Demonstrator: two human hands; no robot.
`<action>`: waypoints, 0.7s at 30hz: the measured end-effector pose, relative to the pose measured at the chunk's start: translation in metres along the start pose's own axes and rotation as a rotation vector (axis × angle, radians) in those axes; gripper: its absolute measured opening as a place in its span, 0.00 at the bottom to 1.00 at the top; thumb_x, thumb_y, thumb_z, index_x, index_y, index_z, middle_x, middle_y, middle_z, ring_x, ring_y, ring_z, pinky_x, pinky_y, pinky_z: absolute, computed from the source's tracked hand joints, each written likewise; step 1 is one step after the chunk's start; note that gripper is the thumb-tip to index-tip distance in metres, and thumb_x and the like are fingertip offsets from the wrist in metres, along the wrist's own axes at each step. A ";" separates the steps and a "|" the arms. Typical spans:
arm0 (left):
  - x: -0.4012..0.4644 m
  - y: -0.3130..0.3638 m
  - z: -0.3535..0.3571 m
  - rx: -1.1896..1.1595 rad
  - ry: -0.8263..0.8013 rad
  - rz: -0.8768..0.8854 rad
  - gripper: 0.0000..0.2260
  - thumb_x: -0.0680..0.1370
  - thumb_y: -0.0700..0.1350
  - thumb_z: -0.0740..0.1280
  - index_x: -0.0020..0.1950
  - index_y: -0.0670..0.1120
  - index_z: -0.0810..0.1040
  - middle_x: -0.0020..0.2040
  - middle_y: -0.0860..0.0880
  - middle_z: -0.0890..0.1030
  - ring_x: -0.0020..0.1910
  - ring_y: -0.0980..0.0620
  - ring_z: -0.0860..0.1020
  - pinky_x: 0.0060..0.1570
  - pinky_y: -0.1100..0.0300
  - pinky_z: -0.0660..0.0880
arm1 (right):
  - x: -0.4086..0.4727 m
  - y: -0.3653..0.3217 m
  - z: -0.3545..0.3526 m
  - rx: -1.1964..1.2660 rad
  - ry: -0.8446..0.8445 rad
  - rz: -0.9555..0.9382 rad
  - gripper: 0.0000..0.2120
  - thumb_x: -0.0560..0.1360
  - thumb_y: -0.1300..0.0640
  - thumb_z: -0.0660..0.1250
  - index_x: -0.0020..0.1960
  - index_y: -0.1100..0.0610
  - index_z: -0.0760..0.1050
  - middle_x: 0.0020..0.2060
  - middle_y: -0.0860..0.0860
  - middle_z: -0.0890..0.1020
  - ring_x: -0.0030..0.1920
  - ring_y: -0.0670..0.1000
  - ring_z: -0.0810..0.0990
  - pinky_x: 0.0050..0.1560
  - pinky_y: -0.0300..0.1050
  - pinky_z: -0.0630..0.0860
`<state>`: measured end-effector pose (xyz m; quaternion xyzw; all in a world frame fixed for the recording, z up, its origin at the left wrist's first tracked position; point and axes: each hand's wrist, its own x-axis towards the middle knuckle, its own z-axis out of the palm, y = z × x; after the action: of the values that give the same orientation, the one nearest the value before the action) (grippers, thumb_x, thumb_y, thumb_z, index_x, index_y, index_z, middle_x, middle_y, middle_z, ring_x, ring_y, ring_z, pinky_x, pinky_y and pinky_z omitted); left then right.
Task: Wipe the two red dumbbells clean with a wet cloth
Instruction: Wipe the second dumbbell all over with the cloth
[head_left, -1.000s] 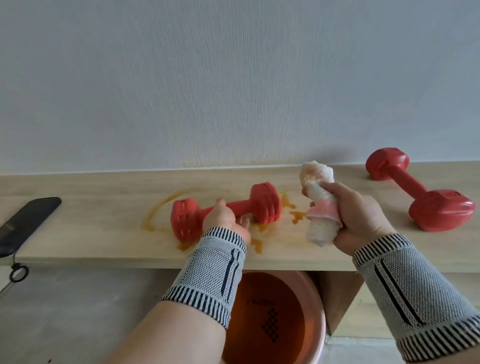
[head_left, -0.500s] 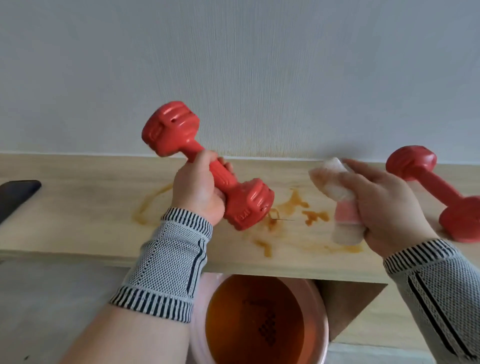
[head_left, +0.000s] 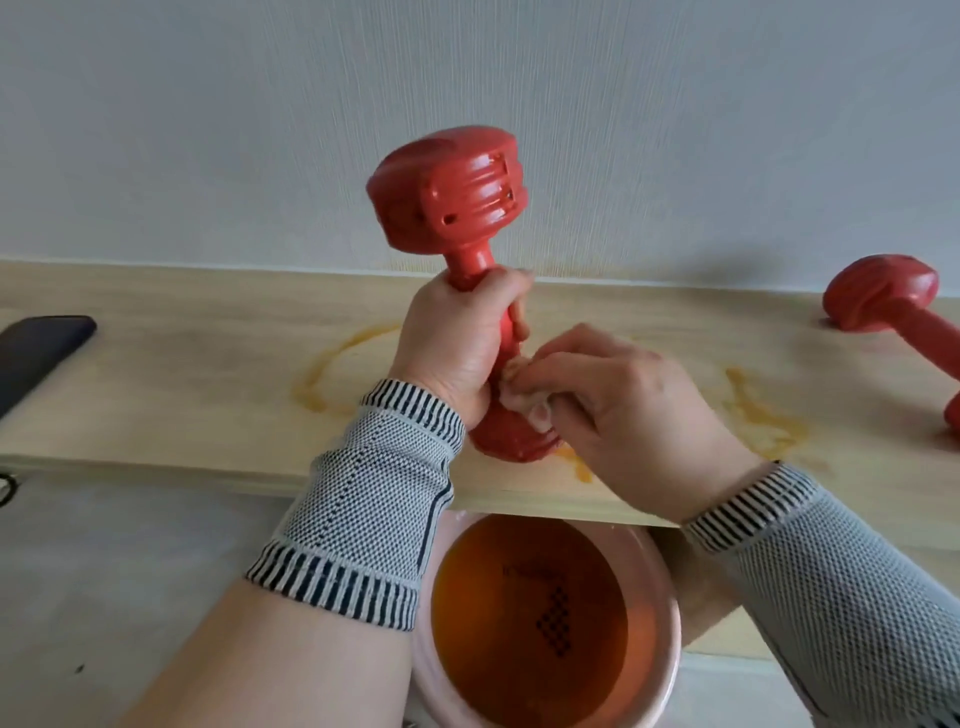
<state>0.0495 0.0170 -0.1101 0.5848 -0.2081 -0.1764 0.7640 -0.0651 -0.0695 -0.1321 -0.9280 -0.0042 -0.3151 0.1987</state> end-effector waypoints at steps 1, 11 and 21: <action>0.001 0.000 -0.001 -0.018 0.002 0.007 0.13 0.70 0.42 0.69 0.26 0.47 0.73 0.26 0.46 0.72 0.27 0.48 0.69 0.31 0.57 0.67 | 0.001 0.006 -0.001 0.004 0.042 0.042 0.15 0.71 0.60 0.61 0.50 0.51 0.84 0.47 0.49 0.83 0.42 0.54 0.83 0.41 0.52 0.81; 0.005 -0.004 -0.001 -0.059 0.048 -0.024 0.13 0.71 0.40 0.68 0.28 0.45 0.71 0.26 0.45 0.72 0.25 0.48 0.69 0.29 0.59 0.67 | 0.011 -0.002 0.000 0.050 0.024 0.175 0.06 0.70 0.53 0.71 0.47 0.49 0.83 0.41 0.48 0.83 0.40 0.50 0.82 0.44 0.45 0.75; 0.005 -0.007 0.005 -0.022 0.077 0.007 0.07 0.65 0.43 0.68 0.30 0.45 0.72 0.26 0.47 0.73 0.26 0.49 0.70 0.31 0.58 0.67 | 0.013 0.003 -0.001 0.040 0.049 0.361 0.06 0.71 0.54 0.72 0.47 0.50 0.84 0.44 0.48 0.81 0.42 0.51 0.81 0.45 0.44 0.73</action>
<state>0.0510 0.0081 -0.1154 0.5819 -0.1787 -0.1536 0.7784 -0.0552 -0.0741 -0.1250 -0.9016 0.1609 -0.2969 0.2704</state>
